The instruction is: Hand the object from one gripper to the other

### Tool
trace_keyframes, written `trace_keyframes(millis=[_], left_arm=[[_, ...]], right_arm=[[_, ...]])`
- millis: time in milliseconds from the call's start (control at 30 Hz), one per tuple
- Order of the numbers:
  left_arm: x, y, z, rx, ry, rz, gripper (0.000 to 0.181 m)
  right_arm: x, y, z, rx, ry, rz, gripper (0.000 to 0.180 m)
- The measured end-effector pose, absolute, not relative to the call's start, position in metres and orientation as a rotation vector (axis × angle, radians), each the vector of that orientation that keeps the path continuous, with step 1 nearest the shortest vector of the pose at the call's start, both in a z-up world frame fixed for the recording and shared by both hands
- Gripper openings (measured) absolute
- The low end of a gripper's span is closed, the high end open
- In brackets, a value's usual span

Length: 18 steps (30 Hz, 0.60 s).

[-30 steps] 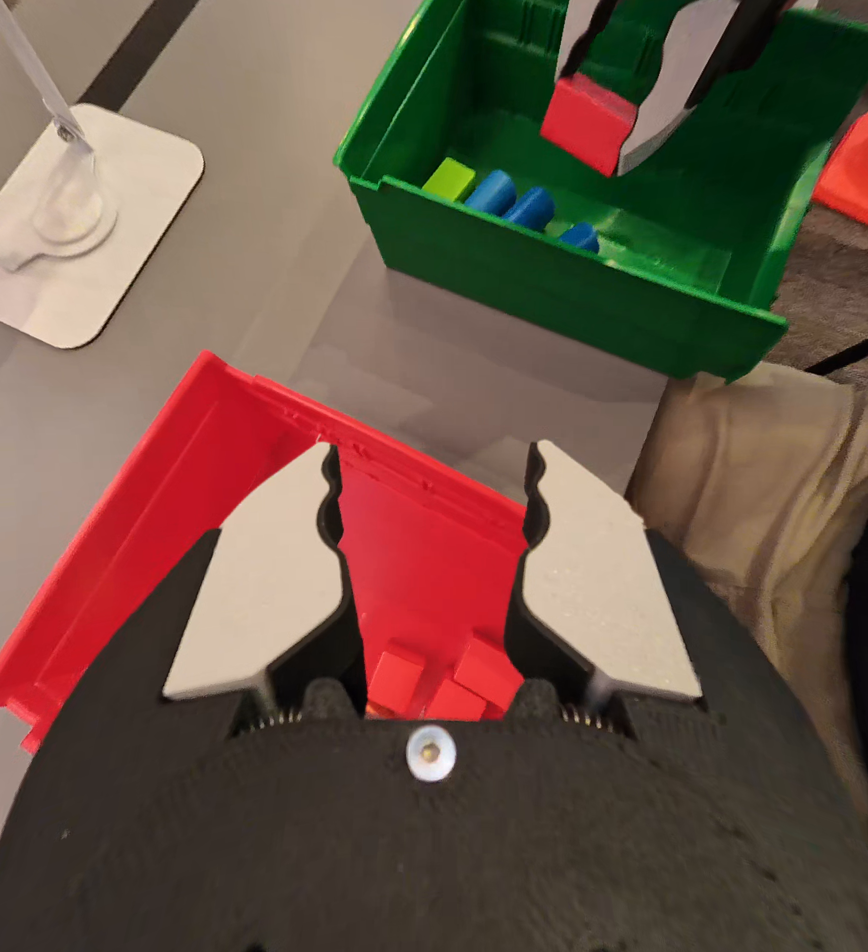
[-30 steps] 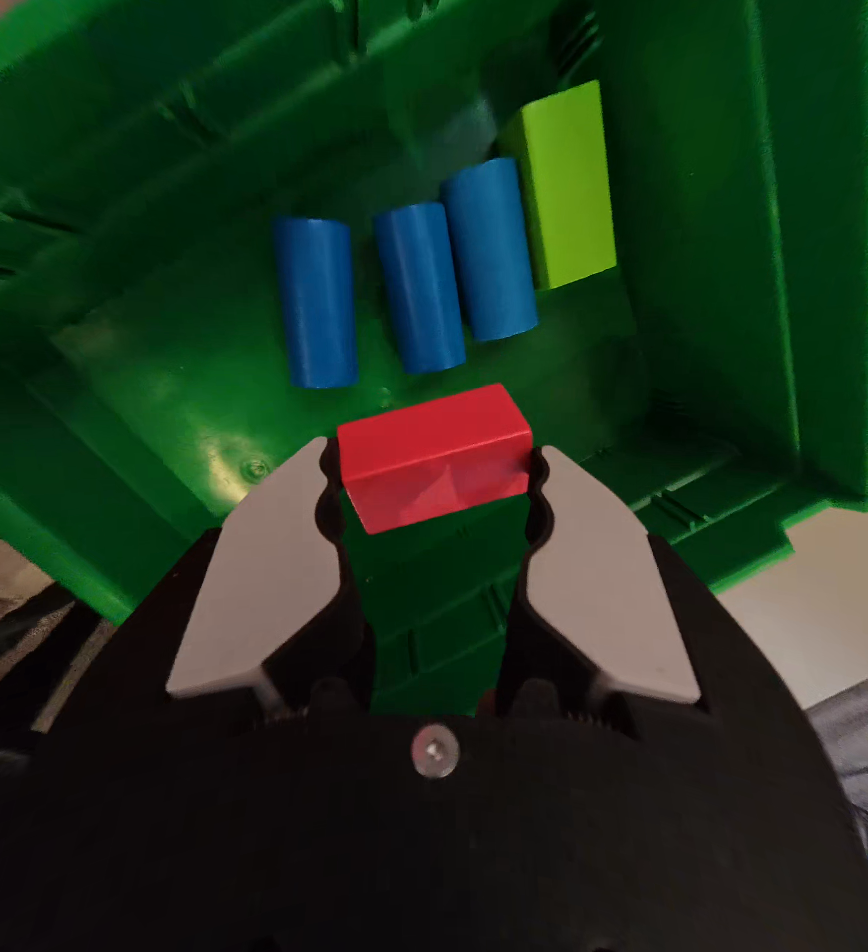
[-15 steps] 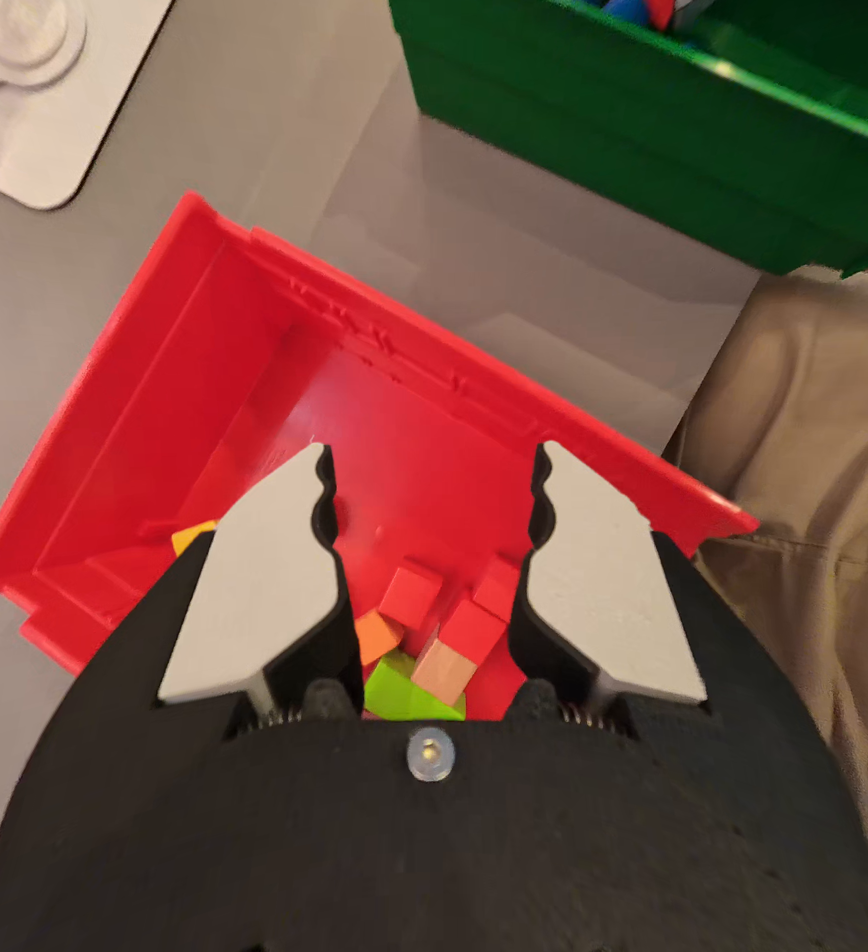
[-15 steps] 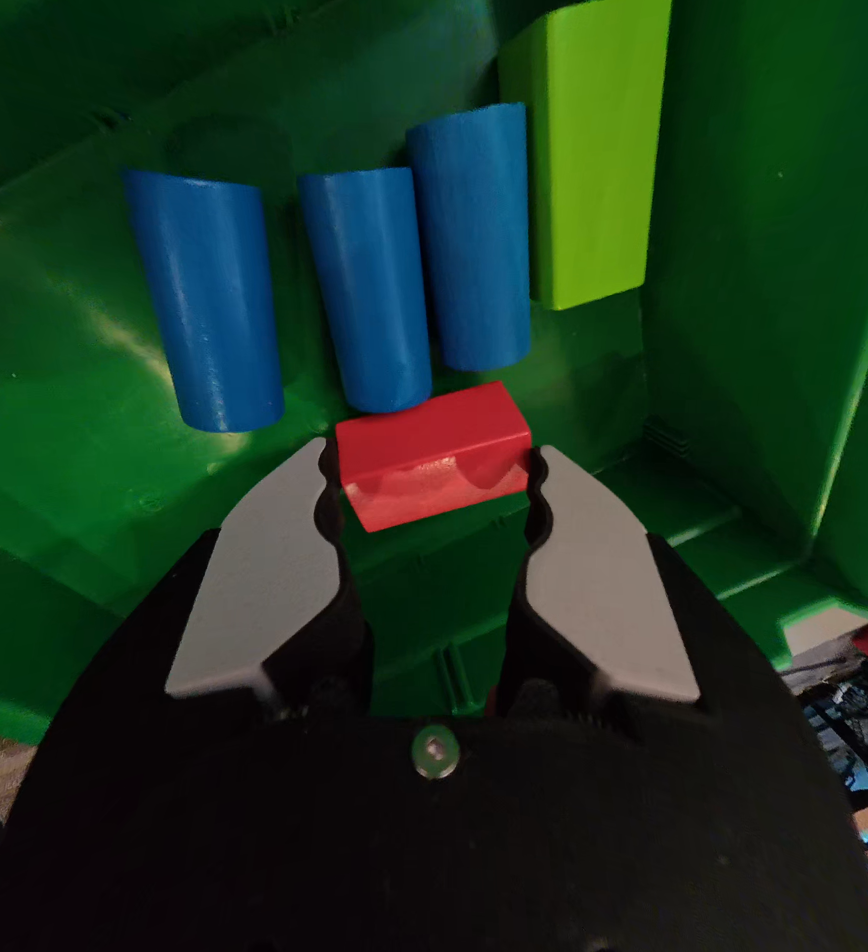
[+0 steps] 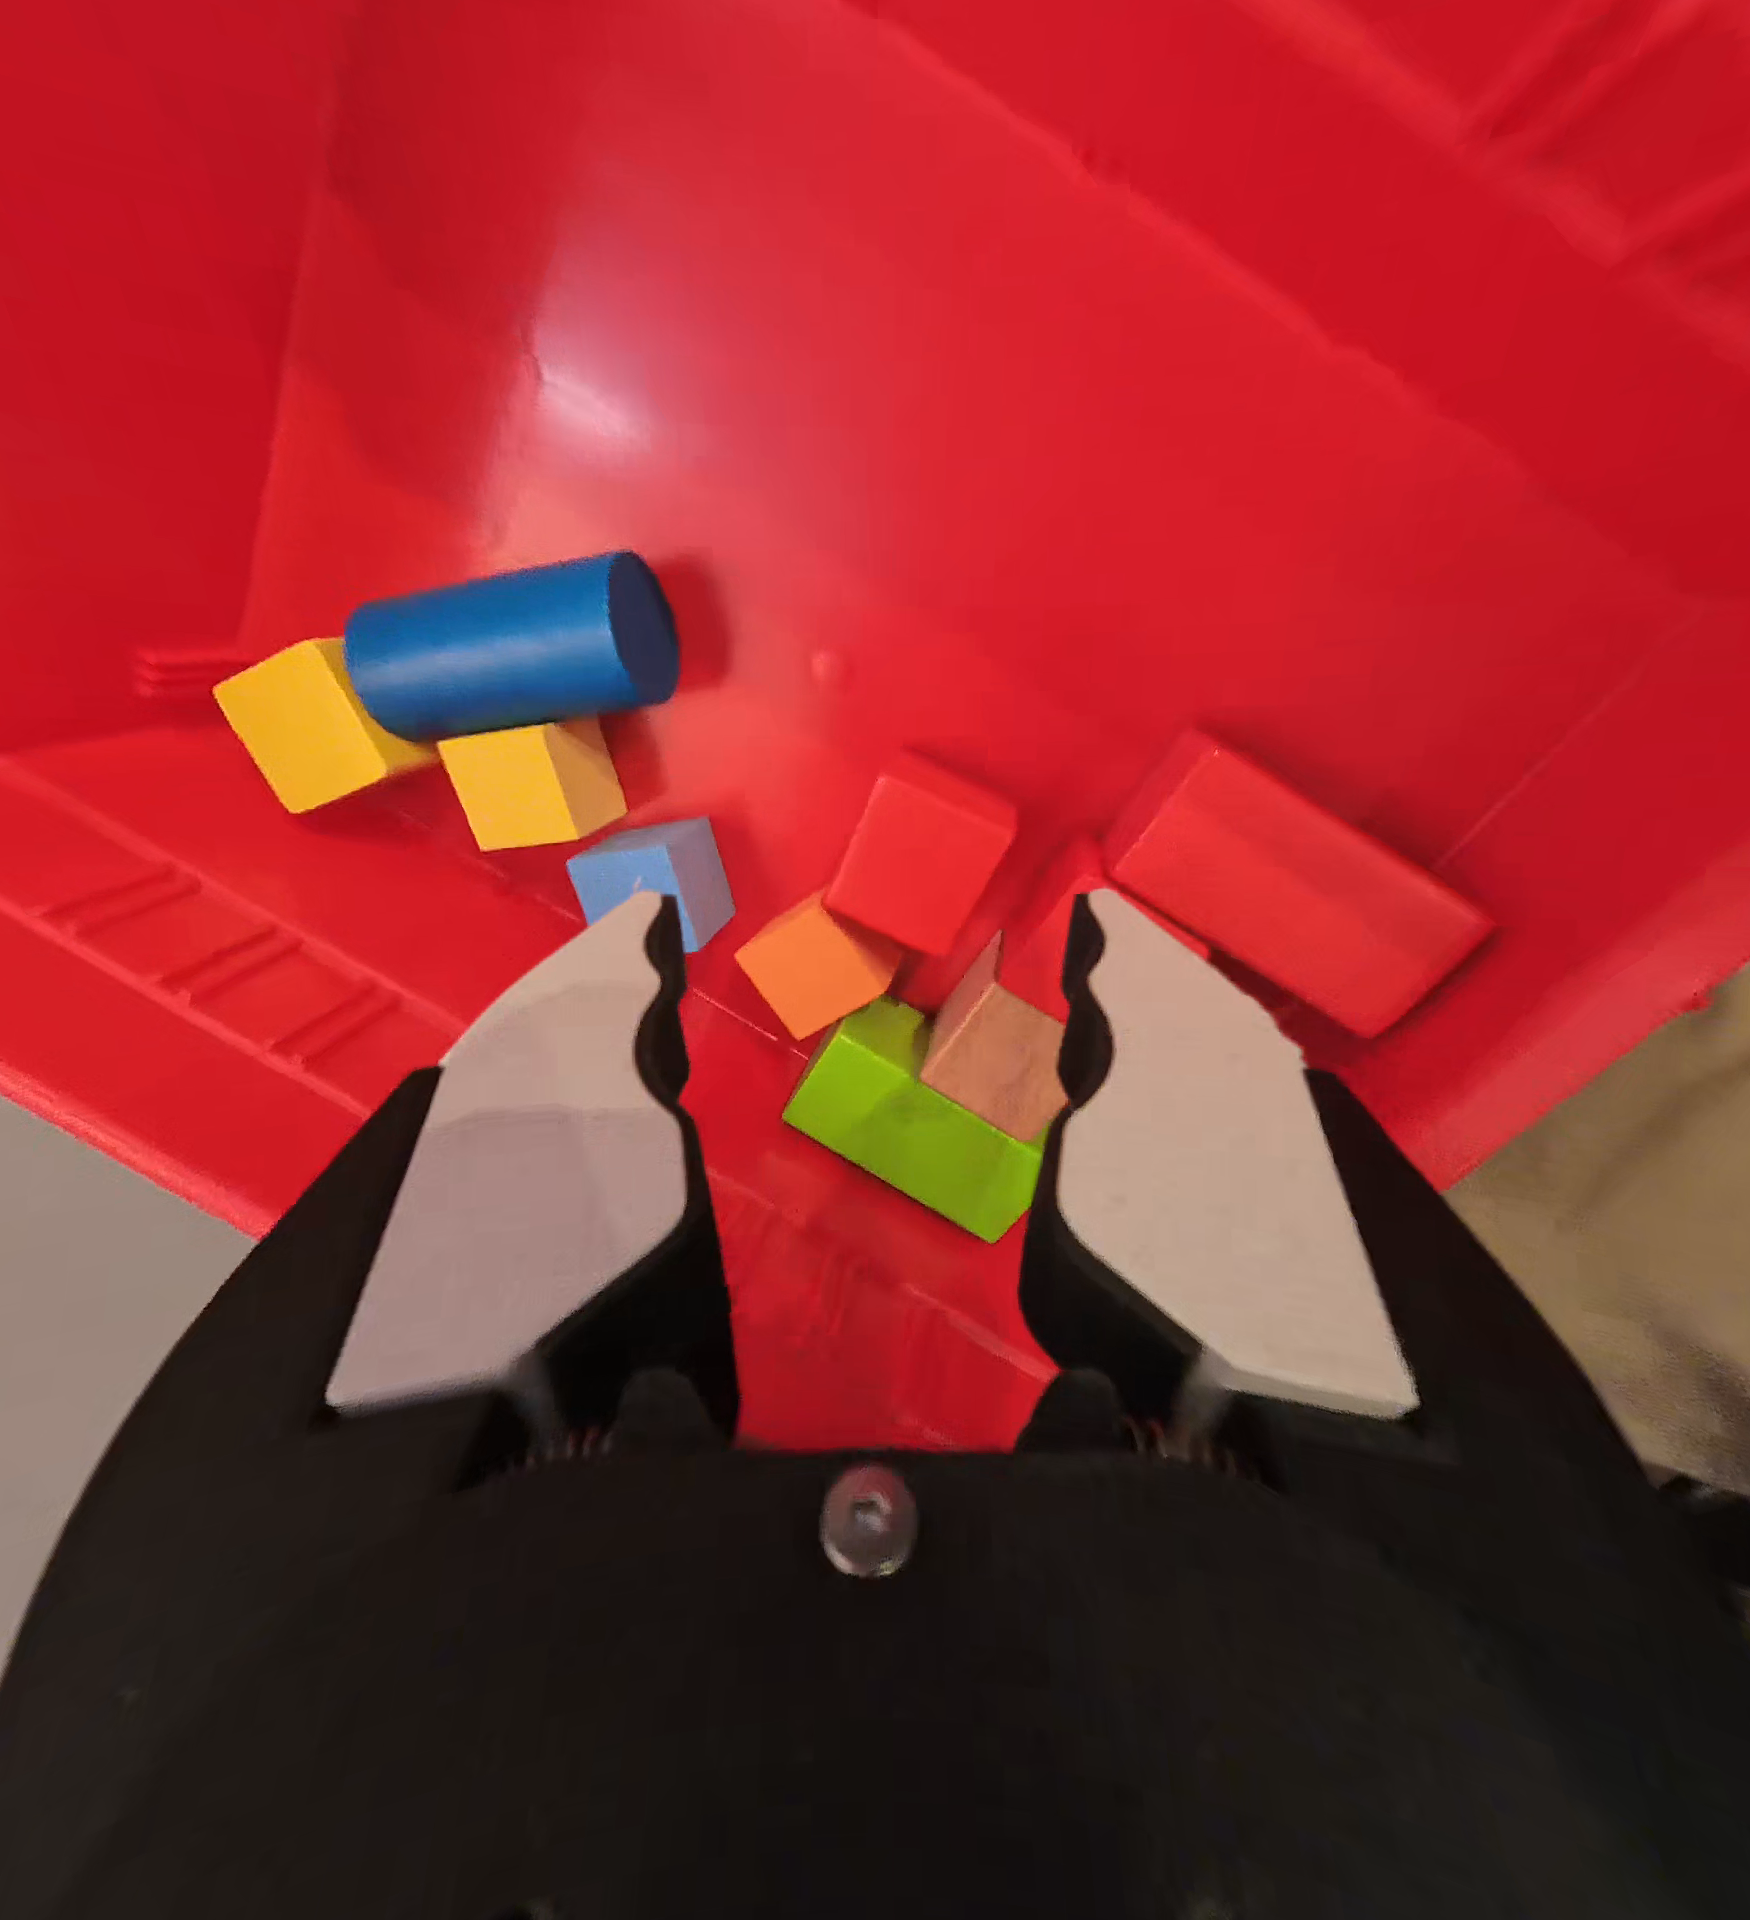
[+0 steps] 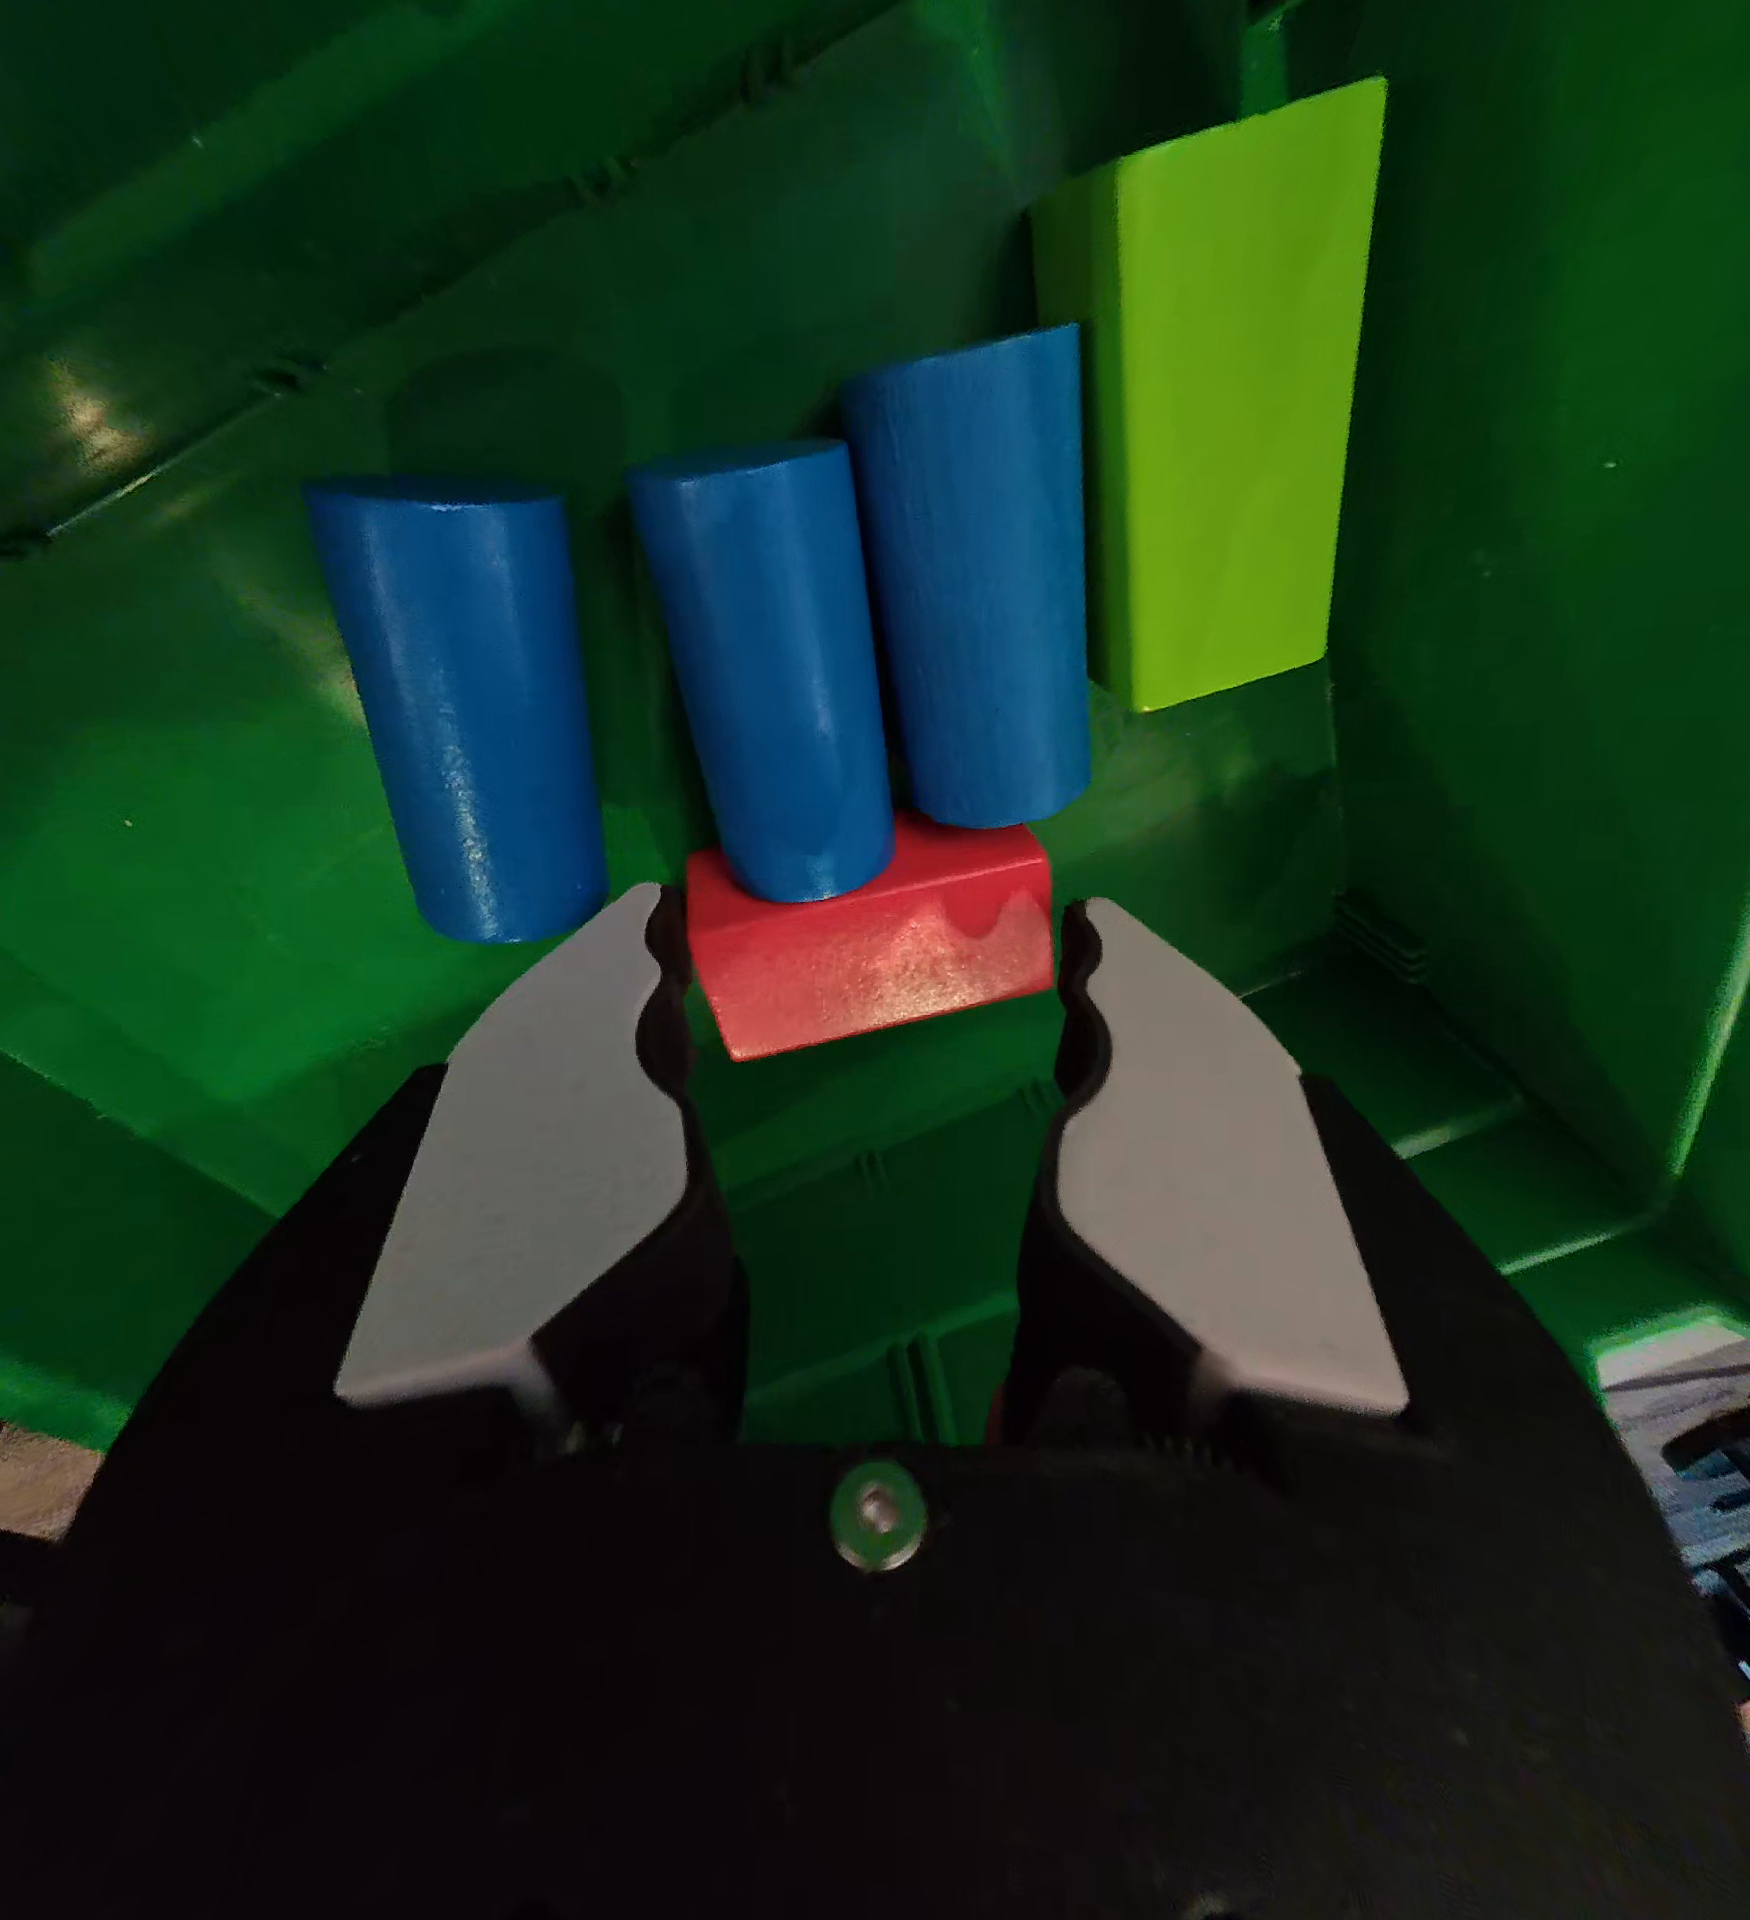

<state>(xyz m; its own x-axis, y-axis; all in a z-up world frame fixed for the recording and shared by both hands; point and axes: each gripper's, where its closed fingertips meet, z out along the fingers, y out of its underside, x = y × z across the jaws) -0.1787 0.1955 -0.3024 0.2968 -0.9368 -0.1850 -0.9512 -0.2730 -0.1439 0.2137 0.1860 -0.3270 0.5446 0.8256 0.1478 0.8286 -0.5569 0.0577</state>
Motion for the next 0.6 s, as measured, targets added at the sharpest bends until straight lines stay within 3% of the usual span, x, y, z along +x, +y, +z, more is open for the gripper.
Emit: trace_keyframes(millis=[267, 467, 600], left_arm=[[-0.174, 0.2, -0.317, -2.288, 1.811, 0.115, 0.045], [-0.176, 0.191, -0.333, -2.322, 1.928, 0.159, 0.052], [-0.176, 0.192, -0.336, -2.33, 1.948, 0.154, 0.034]], right_arm=[[0.214, 0.185, -0.326, -2.747, -1.444, -0.245, 0.067], [0.219, 0.182, -0.323, -2.745, -1.413, -0.244, 0.066], [0.223, 0.179, -0.318, -2.746, -1.387, -0.25, 0.065]])
